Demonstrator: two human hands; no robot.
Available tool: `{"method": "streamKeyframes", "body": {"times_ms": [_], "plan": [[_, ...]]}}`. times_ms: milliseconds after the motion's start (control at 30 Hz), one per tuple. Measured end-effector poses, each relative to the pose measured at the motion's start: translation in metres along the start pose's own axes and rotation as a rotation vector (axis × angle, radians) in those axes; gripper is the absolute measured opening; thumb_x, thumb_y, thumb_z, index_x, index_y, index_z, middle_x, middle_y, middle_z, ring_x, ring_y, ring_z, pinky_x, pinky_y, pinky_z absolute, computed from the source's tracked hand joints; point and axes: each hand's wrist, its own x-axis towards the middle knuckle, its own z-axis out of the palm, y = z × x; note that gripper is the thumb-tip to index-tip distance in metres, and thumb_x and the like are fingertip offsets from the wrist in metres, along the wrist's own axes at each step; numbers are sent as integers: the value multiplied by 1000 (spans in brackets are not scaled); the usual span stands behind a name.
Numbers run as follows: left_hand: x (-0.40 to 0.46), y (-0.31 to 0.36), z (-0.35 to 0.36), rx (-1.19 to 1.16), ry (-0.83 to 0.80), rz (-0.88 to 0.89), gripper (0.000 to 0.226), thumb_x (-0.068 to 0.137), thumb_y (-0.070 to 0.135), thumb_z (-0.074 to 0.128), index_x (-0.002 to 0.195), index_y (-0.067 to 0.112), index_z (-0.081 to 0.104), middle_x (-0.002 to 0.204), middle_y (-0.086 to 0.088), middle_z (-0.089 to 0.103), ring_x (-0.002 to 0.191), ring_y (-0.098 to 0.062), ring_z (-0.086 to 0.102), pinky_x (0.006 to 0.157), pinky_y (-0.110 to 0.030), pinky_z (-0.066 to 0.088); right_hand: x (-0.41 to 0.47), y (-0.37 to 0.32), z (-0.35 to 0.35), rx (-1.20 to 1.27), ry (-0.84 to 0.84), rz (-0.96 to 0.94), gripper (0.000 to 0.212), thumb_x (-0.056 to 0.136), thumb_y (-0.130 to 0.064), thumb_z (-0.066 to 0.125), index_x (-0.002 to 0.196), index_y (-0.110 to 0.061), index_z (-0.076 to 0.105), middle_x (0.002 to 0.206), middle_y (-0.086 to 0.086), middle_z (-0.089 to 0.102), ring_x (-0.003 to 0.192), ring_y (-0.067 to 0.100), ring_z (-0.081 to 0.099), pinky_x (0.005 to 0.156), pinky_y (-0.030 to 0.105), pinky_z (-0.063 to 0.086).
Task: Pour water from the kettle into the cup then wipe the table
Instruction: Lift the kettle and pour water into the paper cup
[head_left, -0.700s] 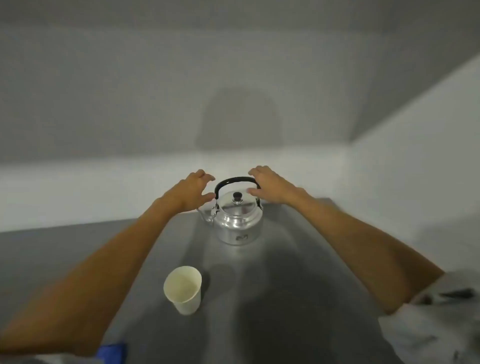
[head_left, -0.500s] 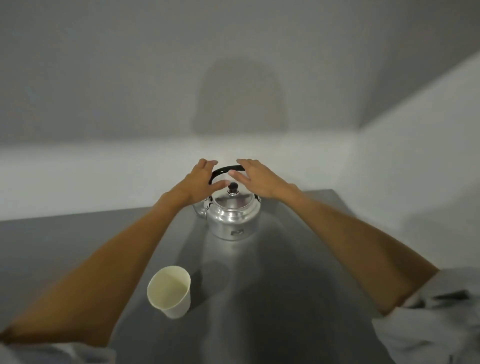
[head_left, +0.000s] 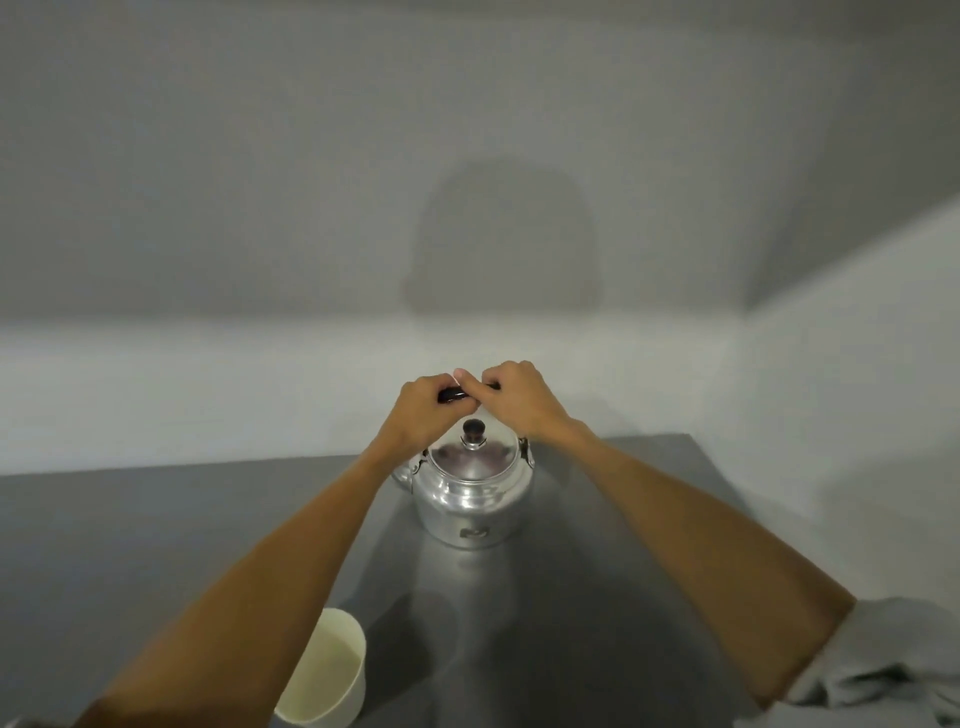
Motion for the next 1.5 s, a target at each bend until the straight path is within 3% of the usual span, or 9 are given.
{"method": "streamKeyframes", "body": {"times_ms": [167, 467, 600, 667, 733, 800, 967, 1367, 1500], "plan": [[-11, 15, -7, -36, 50, 16, 23, 78, 20, 62, 73, -3, 58, 58, -2, 49, 54, -12, 39, 49, -13, 35, -7, -16, -10, -18, 101, -44, 62, 86, -52, 53, 42, -15, 30, 38, -3, 27, 42, 15, 25, 45, 27, 27], [-56, 92, -53, -4, 90, 145, 23, 83, 27, 64, 75, 7, 61, 61, 2, 55, 52, -8, 43, 49, -10, 36, -39, -85, -68, -1, 286, -79, 55, 79, -44, 56, 40, -15, 30, 38, -1, 25, 41, 15, 23, 47, 28, 29], [-92, 114, -70, 11, 72, 161, 25, 85, 31, 63, 93, 8, 65, 84, -11, 70, 70, -24, 59, 67, -28, 49, -66, -114, -84, -22, 317, -66, 56, 74, -43, 58, 39, -16, 23, 37, -3, 18, 42, 15, 19, 44, 27, 23], [-111, 114, -82, 23, -6, 180, 26, 83, 34, 65, 102, 17, 64, 88, 1, 68, 77, -13, 61, 71, -26, 49, -81, -125, -85, -30, 317, -69, 57, 73, -42, 59, 39, -15, 22, 36, -2, 16, 41, 15, 18, 44, 27, 21], [-131, 107, -93, 39, -164, 203, 44, 77, 42, 70, 116, 29, 55, 95, 17, 60, 80, 3, 56, 71, -14, 47, -96, -135, -84, -54, 299, -82, 59, 74, -43, 59, 38, -15, 22, 35, -2, 15, 40, 14, 16, 44, 26, 20], [-153, 88, -99, 32, -252, 140, 70, 68, 52, 75, 128, 41, 41, 113, 19, 52, 101, 6, 51, 84, -14, 44, -110, -141, -81, -94, 274, -93, 59, 74, -43, 59, 39, -15, 21, 37, -3, 14, 41, 15, 15, 44, 26, 19], [-207, 10, -103, -45, -183, -117, 103, 55, 51, 83, 140, 37, 26, 136, 5, 41, 130, -12, 36, 108, -32, 30, -138, -148, -72, -128, 203, -101, 58, 75, -41, 60, 43, -16, 18, 43, -1, 14, 50, 18, 16, 48, 30, 20], [-261, -81, -51, -323, -124, -381, 109, 59, 16, 89, 143, 15, 20, 145, -4, 34, 135, -23, 35, 113, -41, 33, -159, -154, -45, -283, 127, -167, 56, 76, -41, 61, 40, -15, 28, 40, -2, 16, 47, 18, 16, 48, 29, 24], [-264, -89, -31, -405, -65, -360, 98, 55, 14, 90, 133, 24, 32, 131, 2, 49, 121, -15, 49, 90, -20, 46, -161, -148, -38, -307, 112, -167, 58, 77, -41, 62, 38, -15, 28, 37, -4, 17, 43, 16, 16, 46, 27, 25]]}}
